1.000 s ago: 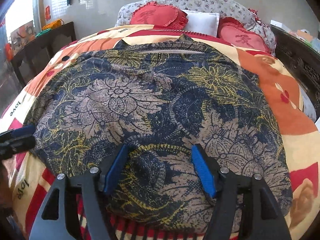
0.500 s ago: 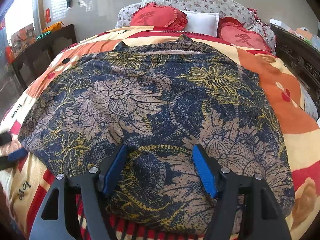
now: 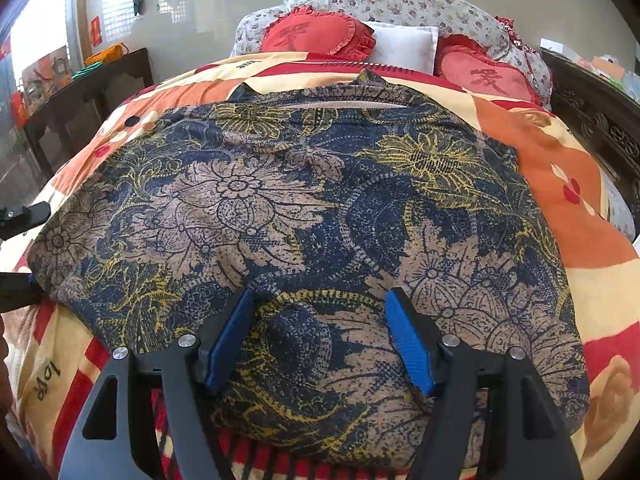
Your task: Fold small clothes
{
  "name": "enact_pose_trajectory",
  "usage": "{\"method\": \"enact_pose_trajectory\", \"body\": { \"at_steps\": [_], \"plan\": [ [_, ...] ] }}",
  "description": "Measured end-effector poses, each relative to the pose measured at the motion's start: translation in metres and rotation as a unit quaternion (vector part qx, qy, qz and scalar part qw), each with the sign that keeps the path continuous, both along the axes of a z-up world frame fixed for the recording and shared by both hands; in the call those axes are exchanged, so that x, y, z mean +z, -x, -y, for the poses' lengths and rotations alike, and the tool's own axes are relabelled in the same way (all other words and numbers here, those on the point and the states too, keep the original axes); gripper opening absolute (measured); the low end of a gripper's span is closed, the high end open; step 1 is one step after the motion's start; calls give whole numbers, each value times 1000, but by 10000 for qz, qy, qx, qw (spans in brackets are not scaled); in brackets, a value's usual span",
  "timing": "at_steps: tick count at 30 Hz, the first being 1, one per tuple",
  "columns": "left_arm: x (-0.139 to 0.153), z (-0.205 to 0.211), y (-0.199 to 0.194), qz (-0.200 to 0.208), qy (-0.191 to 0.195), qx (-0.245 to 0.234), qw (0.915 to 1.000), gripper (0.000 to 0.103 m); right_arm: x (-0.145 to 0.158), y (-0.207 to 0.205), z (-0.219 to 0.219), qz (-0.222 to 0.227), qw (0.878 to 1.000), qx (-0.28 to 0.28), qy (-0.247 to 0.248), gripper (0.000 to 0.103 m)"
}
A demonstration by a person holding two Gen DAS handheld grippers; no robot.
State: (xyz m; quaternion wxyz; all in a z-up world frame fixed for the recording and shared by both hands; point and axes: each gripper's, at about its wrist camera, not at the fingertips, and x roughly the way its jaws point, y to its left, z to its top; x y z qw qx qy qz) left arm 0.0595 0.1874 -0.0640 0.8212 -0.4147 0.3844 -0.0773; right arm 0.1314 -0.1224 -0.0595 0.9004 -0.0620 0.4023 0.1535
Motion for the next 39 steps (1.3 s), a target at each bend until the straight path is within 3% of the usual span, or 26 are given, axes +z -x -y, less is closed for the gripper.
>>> {"method": "enact_pose_trajectory", "body": {
  "at_steps": [1,2,3,5,7,11,14,16,20,23,27,29,32,39],
  "plan": [
    [-1,0,-2,-41,-15,58,10000,76,0,0,0,3,10000,0,2,56],
    [0,0,-3,-114,-82,176,9997,67,0,0,0,3,10000,1,0,56],
    [0,0,-3,-197,-187,290,9992,42,0,0,0,2,10000,1,-7,56],
    [0,2,-1,-435,-597,545,9958,16,0,0,0,1,10000,0,1,56],
    [-2,5,4,-362,-820,606,9941,16,-1,1,1,6,10000,4,-1,56],
    [16,28,14,-49,-1876,613,9803,14,-1,1,0,-10,10000,-9,-15,56],
    [30,46,15,226,-2589,448,9646,11,5,-2,0,-157,9999,-24,-25,56],
    [39,61,17,440,-3082,307,9498,11,19,-6,1,-277,9994,86,-177,56],
    [54,93,15,926,-3777,-2,9213,8,71,-31,-14,-108,9962,541,-672,56],
    [68,119,15,1278,-4149,-262,9005,7,96,-73,-42,-586,9816,1173,-1390,56],
    [83,150,14,1680,-4491,-628,8753,6,102,-132,-95,-1560,9475,1838,-2102,56],
    [87,159,12,1758,-4475,-757,8735,6,97,-160,-124,-2211,9250,2007,-2349,56],
    [89,170,10,1836,-4505,-864,8694,6,93,-179,-150,-2626,9096,2152,-2396,56],
    [90,189,14,1945,-4577,-1028,8614,6,86,-191,-194,-2633,9258,2370,-1321,56]
  ]
}}
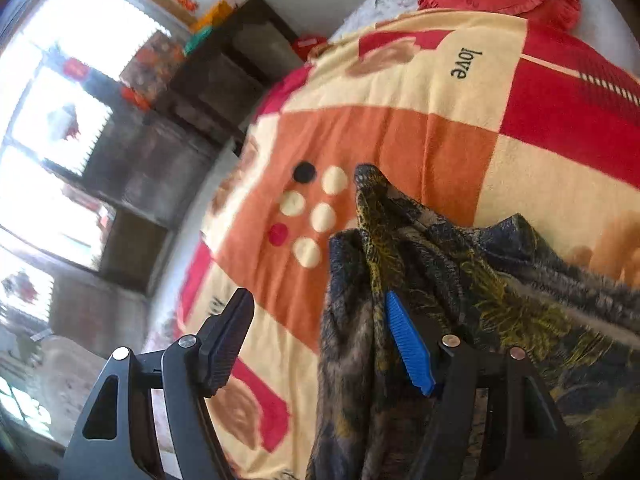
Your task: Fold small clothes
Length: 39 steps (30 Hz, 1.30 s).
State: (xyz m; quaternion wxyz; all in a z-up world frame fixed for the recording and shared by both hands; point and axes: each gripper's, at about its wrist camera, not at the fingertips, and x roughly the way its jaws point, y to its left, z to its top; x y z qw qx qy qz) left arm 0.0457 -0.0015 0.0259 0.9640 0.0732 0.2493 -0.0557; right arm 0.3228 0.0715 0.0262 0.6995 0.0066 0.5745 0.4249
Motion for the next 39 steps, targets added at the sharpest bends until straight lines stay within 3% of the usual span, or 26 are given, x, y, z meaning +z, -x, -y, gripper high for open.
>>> {"method": "enact_pose_trajectory", "body": {
  "at_steps": [4,6,9,14,18,22,28,36,39],
  "plan": [
    [-1,4,2,-11,-67,1,10000,6,3,-2,-3,516,9980,-26,370,56],
    [0,4,1,-16,-71,10,10000,6,-2,-5,2,354,9989,26,292,53],
    [3,7,2,4,-95,-41,9999,5,-11,-3,1,468,9958,143,779,2],
    [19,24,9,201,46,-410,9989,5,7,-10,56,497,9969,-262,550,1],
    [29,69,8,313,77,-937,9951,5,23,-15,125,416,9967,-521,457,1],
    [33,114,5,181,294,-1405,9895,5,27,-20,202,383,9924,-971,654,1],
    [24,169,6,-95,388,-1982,9793,5,17,-14,285,337,9856,-1336,985,1],
    [-9,201,-15,-707,325,-2217,9720,5,-21,-20,327,219,9757,-1710,1351,1],
    [-15,191,-8,-1061,357,-2378,9649,7,-42,-22,330,348,9665,-1980,1598,8]
  ]
}}
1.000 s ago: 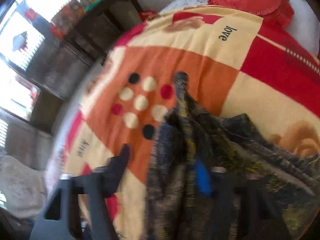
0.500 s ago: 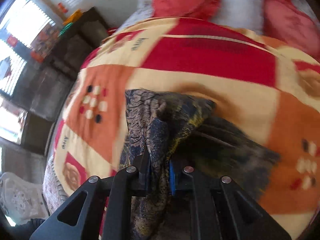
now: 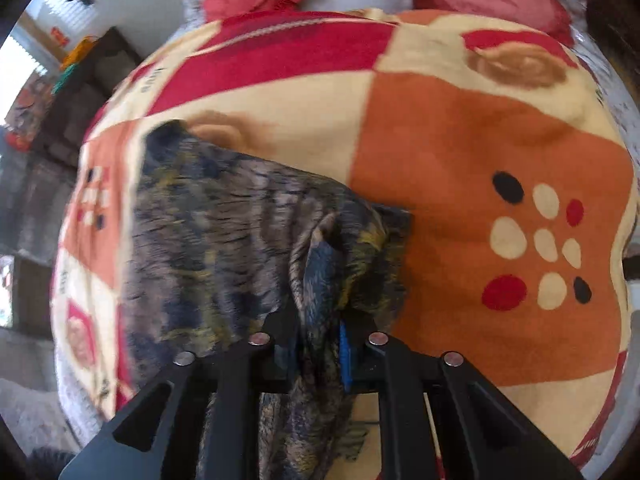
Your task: Fold small clothes
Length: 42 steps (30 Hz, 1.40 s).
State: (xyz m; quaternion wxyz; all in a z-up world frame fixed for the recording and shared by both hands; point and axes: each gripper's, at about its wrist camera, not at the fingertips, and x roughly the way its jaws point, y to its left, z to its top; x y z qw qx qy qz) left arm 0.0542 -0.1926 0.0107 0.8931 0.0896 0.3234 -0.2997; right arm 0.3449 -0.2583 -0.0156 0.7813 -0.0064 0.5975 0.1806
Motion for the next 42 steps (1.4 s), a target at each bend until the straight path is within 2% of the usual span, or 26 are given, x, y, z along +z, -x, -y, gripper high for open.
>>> {"method": "enact_pose_trajectory", "body": {
  "at_steps": [1,3,5,6,8,9,10,13,15,17,19,21,22,23,24,26,30,36,42],
  "plan": [
    [1,-4,5,12,-15,-32,10000,9,0,2,1,116,9998,-85,99,10],
    [4,-19,21,0,-8,-196,9998,28,8,8,7,372,9991,-219,24,10],
    [9,-44,40,121,-28,-124,9998,41,27,21,20,774,9960,-417,-166,12],
    [9,-55,45,177,-16,-54,9998,43,37,28,28,958,9937,-525,-263,13],
    [14,-76,50,224,54,171,9996,43,56,50,44,1320,9876,-694,-481,15],
    [15,-88,47,237,87,353,9991,43,64,67,50,1470,9840,-681,-740,15],
    [17,-100,40,225,108,597,9979,43,69,83,51,1585,9810,-610,-941,15],
    [15,-118,7,-51,85,1277,9918,43,71,126,44,1844,9758,-334,-1122,15],
    [6,-122,-18,-437,21,1673,9849,42,60,146,25,1878,9761,-155,-1085,15],
    [-21,-117,-44,-1195,-122,1883,9747,39,39,163,7,1813,9798,-99,-836,15],
    [-40,-111,-55,-1523,-277,2004,9674,39,13,177,-10,1745,9831,-41,-556,14],
    [-39,-101,-51,-1375,-499,2071,9673,40,-25,181,-23,1524,9882,-111,55,14],
    [-39,-97,-50,-1332,-620,2094,9667,41,-36,186,-25,1661,9857,-249,95,14],
    [-40,-94,-49,-1314,-677,2104,9664,43,-38,191,-21,1927,9801,-457,-96,14],
    [-41,-93,-48,-1303,-681,2126,9660,43,-42,193,-16,1967,9777,-669,-305,14],
    [-40,-94,-47,-1287,-659,2161,9656,43,-47,196,-9,2030,9731,-927,-580,14],
    [-43,-93,-42,-1183,-696,2165,9666,43,-52,206,-16,2440,9645,-921,-423,14],
    [-46,-91,-45,-1167,-680,2158,9671,43,-52,210,-11,2470,9625,-955,-590,14],
    [-47,-91,-45,-1168,-681,2159,9670,44,-48,209,-19,2603,9605,-935,-312,15]
  ]
}}
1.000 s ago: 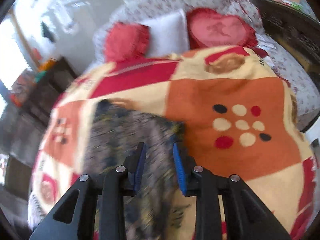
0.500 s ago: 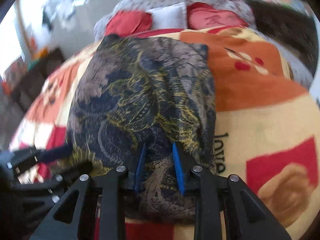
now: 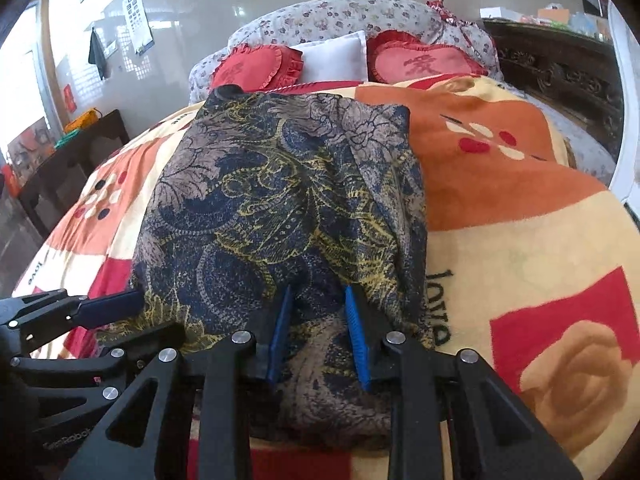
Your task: Fold small clothes
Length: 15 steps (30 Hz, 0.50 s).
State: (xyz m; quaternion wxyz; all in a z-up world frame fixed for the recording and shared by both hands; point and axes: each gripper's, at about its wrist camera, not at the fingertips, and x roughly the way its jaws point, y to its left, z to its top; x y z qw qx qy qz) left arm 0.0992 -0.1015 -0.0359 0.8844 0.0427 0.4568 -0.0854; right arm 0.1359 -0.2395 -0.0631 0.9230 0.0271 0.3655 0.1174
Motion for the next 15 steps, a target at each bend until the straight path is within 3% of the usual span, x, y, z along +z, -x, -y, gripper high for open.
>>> {"method": "enact_pose_trajectory", "body": {
  "at_steps": [5,9,11,13,15],
  "plan": [
    [0,0,1,4,15,-2,10000,47,3,3,-2,40,9999,-12,147,16],
    [3,1,0,-117,373,-195,9990,74,3,2,4,26,10000,29,-74,16],
    [17,-5,-2,-223,664,-221,9973,74,3,0,11,-80,9995,70,-303,16],
    [38,-18,-7,-46,1008,-154,9948,74,15,-3,18,-229,9986,-21,-480,16],
    [65,-31,-20,416,1061,96,9934,74,37,-4,20,72,9990,-190,-393,16]
  ]
}}
